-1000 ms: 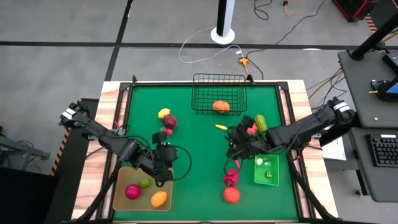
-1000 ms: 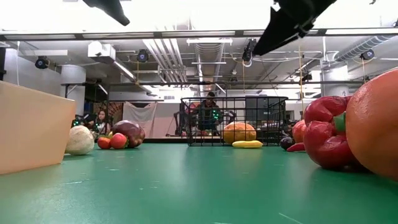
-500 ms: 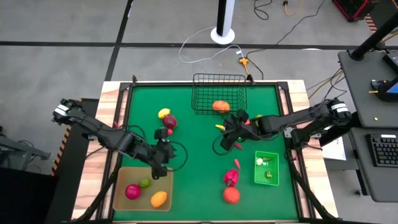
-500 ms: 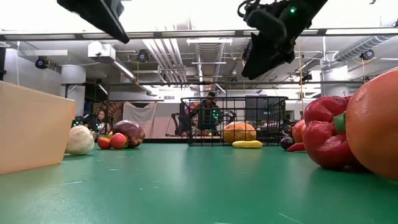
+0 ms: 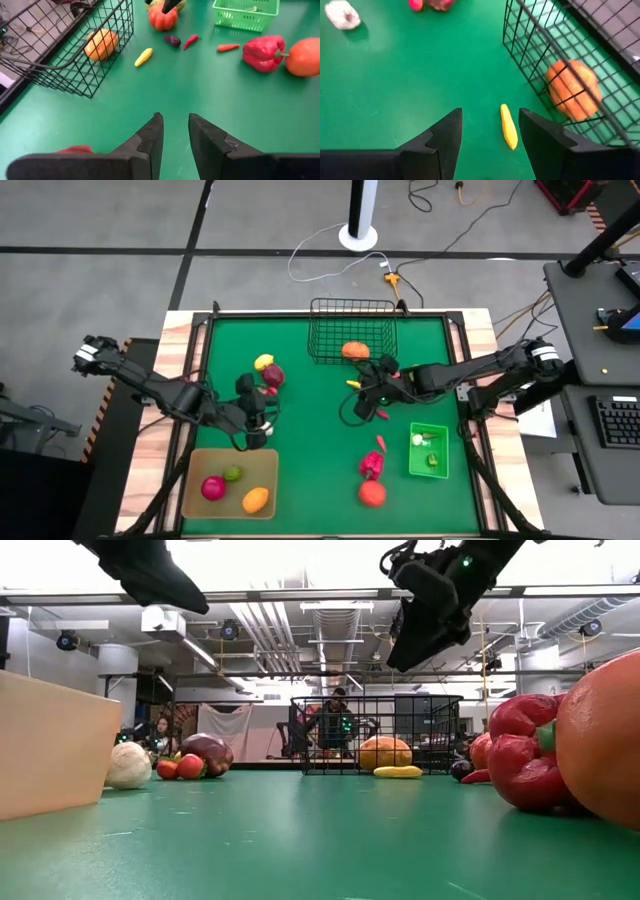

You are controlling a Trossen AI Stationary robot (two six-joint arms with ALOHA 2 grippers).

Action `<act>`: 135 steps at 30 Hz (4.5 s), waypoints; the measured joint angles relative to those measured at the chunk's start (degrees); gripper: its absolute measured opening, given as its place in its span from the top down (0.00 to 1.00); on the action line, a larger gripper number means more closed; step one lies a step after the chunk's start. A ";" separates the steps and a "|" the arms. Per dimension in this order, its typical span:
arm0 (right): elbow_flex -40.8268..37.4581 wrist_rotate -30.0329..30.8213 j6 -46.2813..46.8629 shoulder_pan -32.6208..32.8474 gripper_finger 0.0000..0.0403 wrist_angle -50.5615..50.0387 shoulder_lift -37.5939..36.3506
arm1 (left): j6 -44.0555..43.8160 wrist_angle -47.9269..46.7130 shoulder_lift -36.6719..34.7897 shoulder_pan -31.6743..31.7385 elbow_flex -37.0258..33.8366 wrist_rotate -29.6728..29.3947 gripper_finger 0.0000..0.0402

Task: Sort produce into baskets
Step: Put the corn into the green basket

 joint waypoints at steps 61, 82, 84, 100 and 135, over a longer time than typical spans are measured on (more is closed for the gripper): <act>2.42 -6.36 -13.07 -8.83 0.36 -3.23 21.05 | 1.78 -2.77 0.63 1.05 -2.45 -2.94 0.81; 2.16 -10.65 -13.18 -8.72 0.74 -3.04 21.42 | 1.76 -2.69 0.63 1.07 -2.45 -2.94 0.81; 2.16 -10.80 -13.18 -8.73 0.78 -3.08 21.40 | 1.76 -2.69 0.63 1.05 -2.45 -2.94 0.81; 2.05 -11.86 -11.76 -7.42 0.97 -3.45 19.54 | 1.00 -2.63 0.63 1.05 -2.45 -2.94 0.81; 1.27 -33.03 52.91 29.07 0.97 -48.20 -10.86 | -0.25 6.15 0.63 1.07 -2.45 -2.93 0.81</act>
